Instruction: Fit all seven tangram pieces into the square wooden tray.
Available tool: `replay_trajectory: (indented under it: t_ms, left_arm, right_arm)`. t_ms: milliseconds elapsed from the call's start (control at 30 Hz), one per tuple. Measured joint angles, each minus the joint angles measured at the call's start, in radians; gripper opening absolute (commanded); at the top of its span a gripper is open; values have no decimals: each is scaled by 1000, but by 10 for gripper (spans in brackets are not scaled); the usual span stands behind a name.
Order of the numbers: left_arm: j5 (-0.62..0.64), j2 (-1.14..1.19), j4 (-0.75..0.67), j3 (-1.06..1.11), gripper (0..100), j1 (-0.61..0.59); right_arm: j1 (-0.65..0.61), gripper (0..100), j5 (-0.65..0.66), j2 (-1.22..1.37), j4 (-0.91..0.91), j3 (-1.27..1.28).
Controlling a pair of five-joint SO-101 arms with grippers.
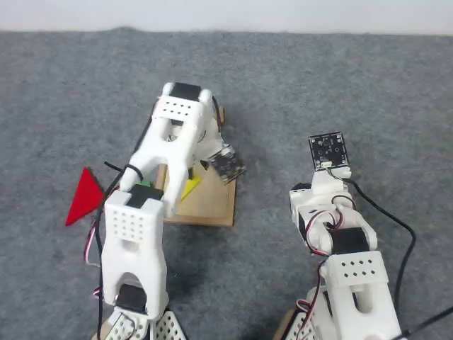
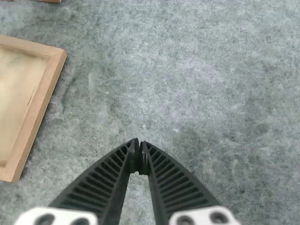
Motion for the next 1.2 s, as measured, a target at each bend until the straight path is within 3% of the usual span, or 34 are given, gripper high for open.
replay_trajectory:
  t_ms: [100, 167, 800, 1200]
  left_arm:
    - [158, 34, 0, -11, 10, -5]
    - [190, 46, 0, -26, 10, -3]
    - [209, 192, 40, -117, 10, -3]
    - [209, -21, 41, 149, 10, -80]
  right_arm:
    - [0, 9, 0, 0, 0, 0]
    - [0, 9, 0, 0, 0, 0]
    - [0, 9, 0, 0, 0, 0]
    - [0, 9, 0, 0, 0, 0]
